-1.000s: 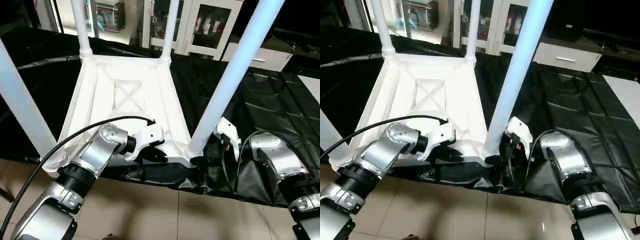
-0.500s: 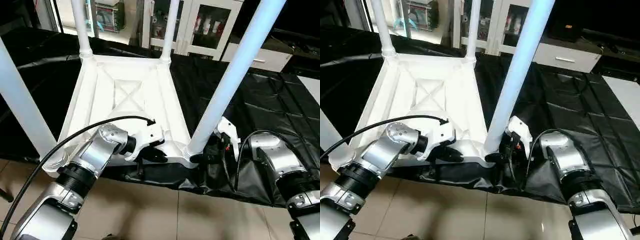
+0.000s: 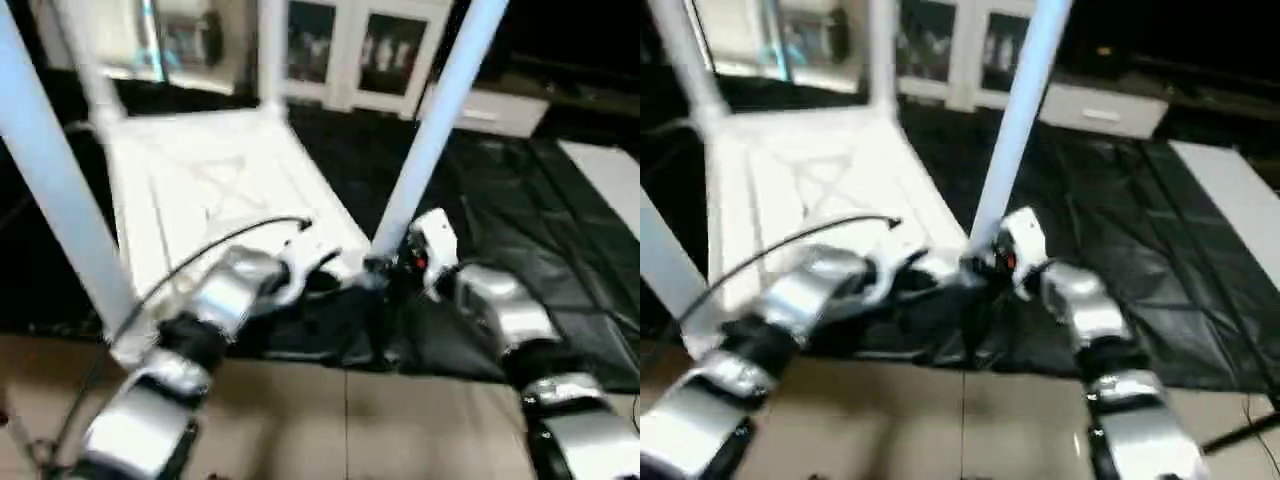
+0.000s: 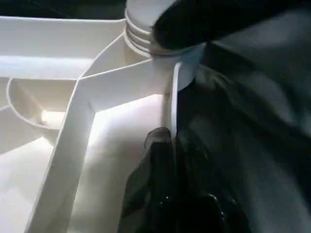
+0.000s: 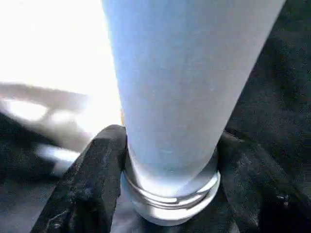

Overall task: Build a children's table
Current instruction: Rotate leg to tighten

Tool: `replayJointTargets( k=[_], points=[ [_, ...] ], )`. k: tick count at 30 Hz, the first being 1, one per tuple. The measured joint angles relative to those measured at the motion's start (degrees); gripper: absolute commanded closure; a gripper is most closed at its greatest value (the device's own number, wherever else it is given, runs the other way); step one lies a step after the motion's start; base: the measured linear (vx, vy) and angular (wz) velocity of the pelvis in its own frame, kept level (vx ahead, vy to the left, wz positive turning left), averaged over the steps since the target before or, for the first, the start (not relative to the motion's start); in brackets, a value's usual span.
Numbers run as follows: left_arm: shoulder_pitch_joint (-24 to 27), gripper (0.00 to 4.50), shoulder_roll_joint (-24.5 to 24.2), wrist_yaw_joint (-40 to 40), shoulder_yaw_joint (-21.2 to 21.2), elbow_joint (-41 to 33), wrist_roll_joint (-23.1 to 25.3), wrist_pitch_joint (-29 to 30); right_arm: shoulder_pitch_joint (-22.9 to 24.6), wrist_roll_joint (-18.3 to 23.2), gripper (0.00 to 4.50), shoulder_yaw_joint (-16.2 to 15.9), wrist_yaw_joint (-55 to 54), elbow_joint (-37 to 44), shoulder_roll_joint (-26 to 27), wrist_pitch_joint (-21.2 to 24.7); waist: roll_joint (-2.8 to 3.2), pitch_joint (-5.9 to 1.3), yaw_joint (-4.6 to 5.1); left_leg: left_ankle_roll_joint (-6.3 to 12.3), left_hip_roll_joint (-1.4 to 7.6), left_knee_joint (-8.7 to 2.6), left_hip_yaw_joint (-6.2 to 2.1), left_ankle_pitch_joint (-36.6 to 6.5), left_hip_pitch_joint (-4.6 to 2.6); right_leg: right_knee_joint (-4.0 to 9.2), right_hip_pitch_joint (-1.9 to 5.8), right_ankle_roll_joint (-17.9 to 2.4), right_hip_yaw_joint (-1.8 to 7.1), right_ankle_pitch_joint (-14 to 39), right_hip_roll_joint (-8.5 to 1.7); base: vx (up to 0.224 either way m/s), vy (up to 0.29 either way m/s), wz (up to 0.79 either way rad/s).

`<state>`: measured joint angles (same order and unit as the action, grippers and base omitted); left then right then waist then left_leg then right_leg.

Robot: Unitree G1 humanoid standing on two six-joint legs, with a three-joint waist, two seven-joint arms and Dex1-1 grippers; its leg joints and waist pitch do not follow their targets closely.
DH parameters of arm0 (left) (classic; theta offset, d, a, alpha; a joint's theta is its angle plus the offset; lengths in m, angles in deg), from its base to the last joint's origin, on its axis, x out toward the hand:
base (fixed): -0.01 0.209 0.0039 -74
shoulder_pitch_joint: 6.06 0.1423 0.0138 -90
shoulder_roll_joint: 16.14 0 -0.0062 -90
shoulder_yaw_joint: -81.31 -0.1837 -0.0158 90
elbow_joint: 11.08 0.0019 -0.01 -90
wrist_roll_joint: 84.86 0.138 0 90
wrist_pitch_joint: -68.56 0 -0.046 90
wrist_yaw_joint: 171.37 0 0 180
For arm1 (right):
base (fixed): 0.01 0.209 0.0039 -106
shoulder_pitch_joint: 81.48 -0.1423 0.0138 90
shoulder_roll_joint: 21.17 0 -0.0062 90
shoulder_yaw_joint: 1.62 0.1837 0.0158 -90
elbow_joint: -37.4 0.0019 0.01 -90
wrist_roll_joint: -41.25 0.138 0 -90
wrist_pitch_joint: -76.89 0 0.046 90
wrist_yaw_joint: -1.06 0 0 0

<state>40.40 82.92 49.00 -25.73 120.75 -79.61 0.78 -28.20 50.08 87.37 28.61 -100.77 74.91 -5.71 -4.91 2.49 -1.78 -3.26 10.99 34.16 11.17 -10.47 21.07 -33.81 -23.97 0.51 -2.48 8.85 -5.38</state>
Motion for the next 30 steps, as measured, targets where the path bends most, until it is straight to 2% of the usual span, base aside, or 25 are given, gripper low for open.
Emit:
replayJointTargets(
  k=[2,5,8,14,17,21,26,28,30],
  points=[
    [-0.99,4.5,1.86,-3.54,0.53,2.13,0.02,-0.28,-0.54,-0.1,1.98,1.11,-6.55,-0.42,2.03,-0.12,0.21,0.03,0.02,0.0,-0.01,0.0,-0.03,0.0,0.03,0.07,-0.04,0.0,-0.03,0.0,0.0,0.0,0.0,0.0],
    [-2.78,4.5,4.65,-8.38,1.56,6.26,0.13,-1.86,-2.37,-1.11,1.99,2.38,-15.54,-2.4,5.94,-0.76,0.84,-0.11,0.07,0.0,-0.03,-0.02,-0.05,0.0,0.06,0.28,-0.02,0.0,-0.02,-0.01,0.01,0.0,0.0,0.0],
    [-4.28,4.5,6.58,-11.54,2.28,9.46,0.23,-3.29,-4.35,-2.81,1.99,2.54,-20.78,-4.97,7.73,-2.49,1.01,-0.15,0.0,0.01,-0.06,-0.05,0.0,0.0,0.09,0.31,-0.01,-0.05,0.04,-0.04,0.01,0.0,0.0,0.0],
    [-5.58,4.5,5.13,-17.1,4.18,11.1,1.02,-4.63,-4.24,-3.42,2.03,1.92,-19.76,-4.87,10.59,-4.23,0.92,-0.11,0.77,0.0,-0.01,-0.26,0.0,-0.03,0.13,0.32,-0.28,-0.42,-0.08,-0.45,0.02,0.0,0.0,0.0],
    [-6.54,4.5,4.54,-17.69,5.06,12.0,1.05,-5.38,-3.01,-3.43,2.03,0.42,-16.2,-4.63,10.97,-4.47,0.93,-0.11,0.06,0.05,0.02,-0.53,0.08,0.01,0.44,0.19,-0.85,-0.48,-0.12,-0.58,0.04,0.0,0.0,0.0],
    [-7.34,4.5,3.71,-17.71,5.46,13.15,1.09,-6.87,-1.5,-2.81,1.67,0.42,-11.5,-0.77,9.21,-5.4,0.94,-0.1,-0.66,0.39,0.05,-0.55,0.16,0.13,0.79,0.14,-1.22,-0.54,-0.15,-0.52,0.06,0.0,0.0,0.0],
    [-6.96,4.5,2.61,-15.72,5.41,13.23,1.16,-7.75,2.19,-2.14,1.29,0.46,-7.01,6.59,5.58,-5.04,0.93,-0.09,-0.88,0.41,0.06,-0.42,0.22,0.12,0.71,0.07,-1.16,-0.55,-0.06,-0.52,0.04,0.0,0.0,0.0],
    [-6.44,4.5,1.65,-13.46,5.05,12.95,1.22,-8.66,4.12,-1.66,1.15,0.48,-4.87,9.69,3.3,-4.31,0.93,-0.09,-0.97,0.28,0.05,-0.37,0.23,0.05,0.62,-0.07,-1.13,-0.54,-0.01,-0.52,0.04,0.0,0.0,0.0],
    [-5.0,4.5,0.05,-8.38,4.02,11.07,1.19,-9.4,6.76,-0.22,1.03,0.65,0.52,13.84,-1.25,-1.83,0.93,-0.09,-1.63,0.14,0.05,-0.39,0.24,-0.03,0.41,-0.12,-0.96,-0.5,-0.01,-0.49,0.03,0.0,0.0,0.0]
  ],
)
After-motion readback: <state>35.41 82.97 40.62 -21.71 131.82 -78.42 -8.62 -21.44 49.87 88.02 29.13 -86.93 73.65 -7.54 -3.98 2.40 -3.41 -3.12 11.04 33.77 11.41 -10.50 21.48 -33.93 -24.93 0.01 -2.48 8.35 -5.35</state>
